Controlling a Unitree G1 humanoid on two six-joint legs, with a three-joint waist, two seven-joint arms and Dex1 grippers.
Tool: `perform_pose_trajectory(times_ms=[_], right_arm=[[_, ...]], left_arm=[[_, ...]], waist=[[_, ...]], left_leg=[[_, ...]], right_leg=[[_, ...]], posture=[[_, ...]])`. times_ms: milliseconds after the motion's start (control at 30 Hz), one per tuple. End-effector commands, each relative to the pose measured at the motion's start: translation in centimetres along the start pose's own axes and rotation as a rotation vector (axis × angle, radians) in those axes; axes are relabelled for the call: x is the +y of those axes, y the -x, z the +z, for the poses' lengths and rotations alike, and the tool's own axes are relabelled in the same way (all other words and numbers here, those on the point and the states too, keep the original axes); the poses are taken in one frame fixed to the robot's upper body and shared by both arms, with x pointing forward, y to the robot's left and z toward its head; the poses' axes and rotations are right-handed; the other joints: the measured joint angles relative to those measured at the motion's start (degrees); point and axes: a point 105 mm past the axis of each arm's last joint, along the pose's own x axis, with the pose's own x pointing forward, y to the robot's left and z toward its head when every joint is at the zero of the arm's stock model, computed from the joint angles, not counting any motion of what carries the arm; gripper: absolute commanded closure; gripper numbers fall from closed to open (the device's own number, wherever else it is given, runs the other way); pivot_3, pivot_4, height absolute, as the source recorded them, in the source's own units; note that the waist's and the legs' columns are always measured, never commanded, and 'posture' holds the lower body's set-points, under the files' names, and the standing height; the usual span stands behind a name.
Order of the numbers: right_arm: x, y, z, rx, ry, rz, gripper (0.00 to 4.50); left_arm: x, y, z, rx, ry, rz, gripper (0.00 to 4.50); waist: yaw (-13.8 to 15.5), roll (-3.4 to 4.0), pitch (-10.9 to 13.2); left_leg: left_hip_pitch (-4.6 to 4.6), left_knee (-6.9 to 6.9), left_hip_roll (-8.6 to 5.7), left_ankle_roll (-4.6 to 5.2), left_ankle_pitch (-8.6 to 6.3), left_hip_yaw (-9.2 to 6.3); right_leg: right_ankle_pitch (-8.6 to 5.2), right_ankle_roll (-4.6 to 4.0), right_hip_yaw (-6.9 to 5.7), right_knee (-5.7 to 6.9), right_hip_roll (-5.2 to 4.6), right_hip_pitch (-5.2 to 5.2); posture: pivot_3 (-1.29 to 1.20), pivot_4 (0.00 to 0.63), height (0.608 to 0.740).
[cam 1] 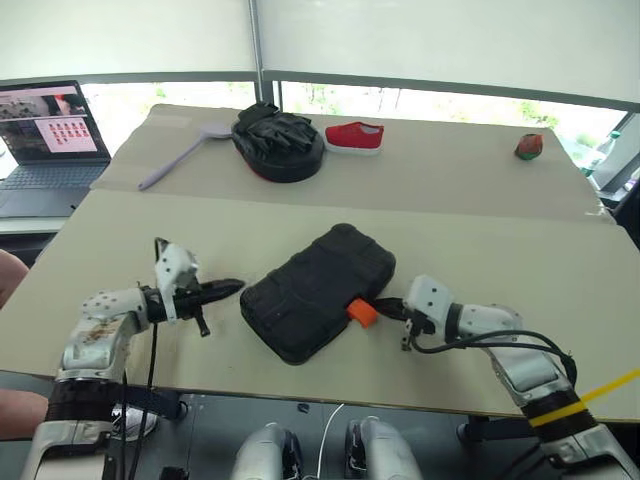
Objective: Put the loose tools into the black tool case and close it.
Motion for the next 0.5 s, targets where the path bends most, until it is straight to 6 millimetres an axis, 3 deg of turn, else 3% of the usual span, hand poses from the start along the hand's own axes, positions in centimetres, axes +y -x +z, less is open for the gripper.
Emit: perform_pose_trajectory(times_ms=[33,133,300,433,500], right_arm=[[-1.1,1.2,0.0,-0.009,0.009,-0.033,4.5],[-0.3,2.0,-0.4,-0.009,-0.036,-0.014,4.5],[1.2,2.9,0.1,-0.044,-0.079,0.027,4.5],[1.9,4.9,1.8,-0.102,-0.1,-0.007,4.5],[2.5,5.6,3.3,-0.148,-0.11,0.007,4.5]], left_arm=[[-1.4,-1.8,5.5,-0.111,-0.074,-0.128,4.48],[-3.9,-5.1,6.4,-0.06,-0.121,-0.296,4.48],[-5.5,-9.8,5.7,-0.017,-0.168,-0.365,4.48],[-6.7,-13.2,1.6,0.149,-0.166,-0.347,4.48],[-7.3,-13.1,0.2,0.222,-0.14,-0.369,4.48]], waist=[[0.18,0.0,0.0],[0.59,0.02,-0.01],[0.61,0.06,-0.04],[0.3,0.07,-0.04],[-0.04,0.12,-0.07]], left_leg=[[-0.01,0.0,-0.03,0.0,0.0,0.0],[0.03,0.0,-0.14,0.05,0.03,0.04],[0.2,-0.01,-0.2,0.23,0.13,0.2],[0.23,-0.03,-0.16,0.2,0.15,0.2],[0.26,-0.04,-0.13,0.2,0.15,0.18]], right_leg=[[0.0,0.01,-0.01,0.0,0.0,0.02],[0.01,0.04,-0.02,0.01,0.19,0.09],[-0.04,0.12,0.11,0.0,0.35,0.21],[-0.05,0.11,0.19,0.0,0.45,0.18],[-0.05,0.1,0.23,0.01,0.4,0.17]], posture=[[0.0,0.15,0.74],[0.0,0.15,0.74],[0.0,0.15,0.74],[0.0,0.15,0.74],[0.0,0.15,0.74]])
